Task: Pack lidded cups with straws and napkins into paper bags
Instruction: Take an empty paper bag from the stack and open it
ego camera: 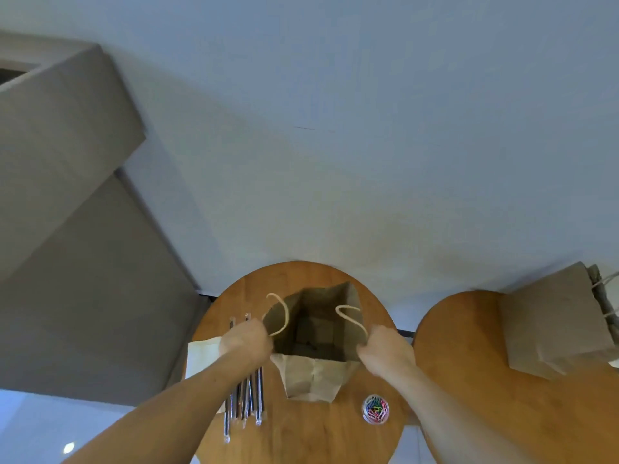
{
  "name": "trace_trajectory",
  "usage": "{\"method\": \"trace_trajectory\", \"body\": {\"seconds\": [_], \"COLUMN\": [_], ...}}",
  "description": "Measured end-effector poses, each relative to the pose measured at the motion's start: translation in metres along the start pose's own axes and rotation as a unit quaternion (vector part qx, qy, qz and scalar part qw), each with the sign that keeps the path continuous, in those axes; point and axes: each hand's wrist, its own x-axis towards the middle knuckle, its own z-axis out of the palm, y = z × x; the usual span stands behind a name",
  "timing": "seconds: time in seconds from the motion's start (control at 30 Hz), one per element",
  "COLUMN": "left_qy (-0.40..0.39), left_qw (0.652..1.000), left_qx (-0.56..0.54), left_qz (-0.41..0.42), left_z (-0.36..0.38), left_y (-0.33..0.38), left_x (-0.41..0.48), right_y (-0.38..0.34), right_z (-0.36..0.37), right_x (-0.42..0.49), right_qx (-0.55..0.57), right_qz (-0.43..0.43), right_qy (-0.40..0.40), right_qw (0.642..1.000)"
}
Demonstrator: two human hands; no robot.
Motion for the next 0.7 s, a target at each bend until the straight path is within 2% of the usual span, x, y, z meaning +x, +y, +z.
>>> {"method": "trace_trajectory", "body": {"seconds": [0.17, 0.27, 0.4, 0.53, 0.6, 0.7], "left_qy": [-0.022, -0.081, -0.162, -0.246, -0.218, -0.098], "left_qw": [0.997, 0.988, 0.968, 0.951, 0.962, 0.988], "left_qx": [-0.065, -0.116, -0.171, -0.153, -0.116, -0.042], "left_qz": [0.024, 0.062, 0.083, 0.111, 0.116, 0.108], "left_z": [0.014, 0.025, 0.018, -0.002, -0.012, -0.024], "left_y": [0.0, 0.008, 0.006, 0.0, -0.003, -0.006], "left_x": [-0.005, -0.002, 0.0, 0.0, 0.001, 0.002], "right_y": [-0.004, -0.01, -0.008, -0.005, -0.006, -0.019], "right_z": [0.01, 0.017, 0.009, -0.009, -0.022, -0.04], "right_x": [-0.004, -0.003, -0.001, 0.002, 0.008, 0.018], "right_qx": [0.021, 0.067, 0.1, 0.078, 0.076, 0.071], "right_qz": [-0.045, -0.091, -0.106, -0.108, -0.107, -0.133], "right_qy": [0.006, -0.046, -0.104, -0.147, -0.126, -0.055], "right_qw": [0.999, 0.993, 0.984, 0.98, 0.983, 0.987]}}
